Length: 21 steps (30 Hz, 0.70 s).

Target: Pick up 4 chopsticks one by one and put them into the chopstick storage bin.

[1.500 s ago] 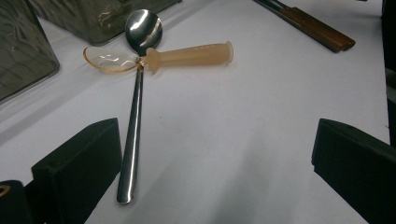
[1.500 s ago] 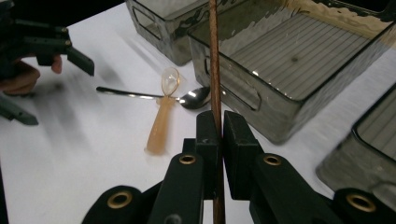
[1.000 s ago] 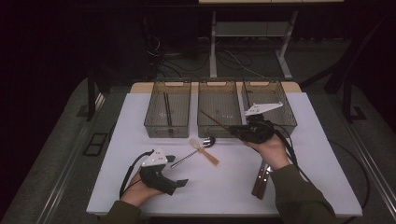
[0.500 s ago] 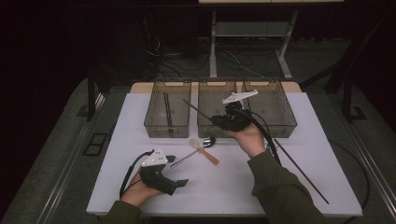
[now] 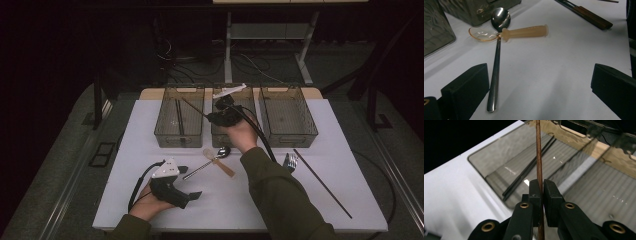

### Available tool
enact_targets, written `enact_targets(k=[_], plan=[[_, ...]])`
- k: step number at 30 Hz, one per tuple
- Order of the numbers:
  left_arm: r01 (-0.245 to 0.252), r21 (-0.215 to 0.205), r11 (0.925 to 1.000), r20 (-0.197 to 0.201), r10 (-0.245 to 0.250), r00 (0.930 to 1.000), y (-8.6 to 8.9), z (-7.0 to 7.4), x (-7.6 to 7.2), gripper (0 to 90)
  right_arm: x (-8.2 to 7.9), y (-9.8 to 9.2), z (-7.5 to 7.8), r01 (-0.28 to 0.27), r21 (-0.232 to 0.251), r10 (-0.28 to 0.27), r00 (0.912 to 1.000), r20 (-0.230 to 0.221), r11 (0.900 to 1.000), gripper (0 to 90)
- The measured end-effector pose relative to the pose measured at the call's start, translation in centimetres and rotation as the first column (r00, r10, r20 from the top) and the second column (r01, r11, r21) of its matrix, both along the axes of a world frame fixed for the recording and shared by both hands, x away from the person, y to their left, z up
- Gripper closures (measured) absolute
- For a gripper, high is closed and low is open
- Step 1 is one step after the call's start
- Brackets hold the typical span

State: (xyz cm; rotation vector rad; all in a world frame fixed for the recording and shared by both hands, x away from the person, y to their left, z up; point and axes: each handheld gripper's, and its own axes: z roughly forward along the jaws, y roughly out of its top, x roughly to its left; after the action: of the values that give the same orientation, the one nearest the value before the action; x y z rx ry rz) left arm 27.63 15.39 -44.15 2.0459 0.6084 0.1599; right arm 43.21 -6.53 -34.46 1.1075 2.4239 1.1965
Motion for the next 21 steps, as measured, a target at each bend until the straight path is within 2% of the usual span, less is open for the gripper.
enact_targets(k=[14,21], plan=[[-0.001,-0.019,0.9998,-0.003,0.001,1.0,0.1,0.1,0.0,0.9,5.0,5.8,-1.1,0.059,-0.068,-0.062,0.9973,-0.039,0.996,84.5],[0.0,-0.025,0.9997,0.0,0.0,1.0,0.1,0.1,0.2,0.9,7.0,7.8,-2.0,0.067,-0.073,-0.072,0.9947,-0.073,0.995,84.4]])
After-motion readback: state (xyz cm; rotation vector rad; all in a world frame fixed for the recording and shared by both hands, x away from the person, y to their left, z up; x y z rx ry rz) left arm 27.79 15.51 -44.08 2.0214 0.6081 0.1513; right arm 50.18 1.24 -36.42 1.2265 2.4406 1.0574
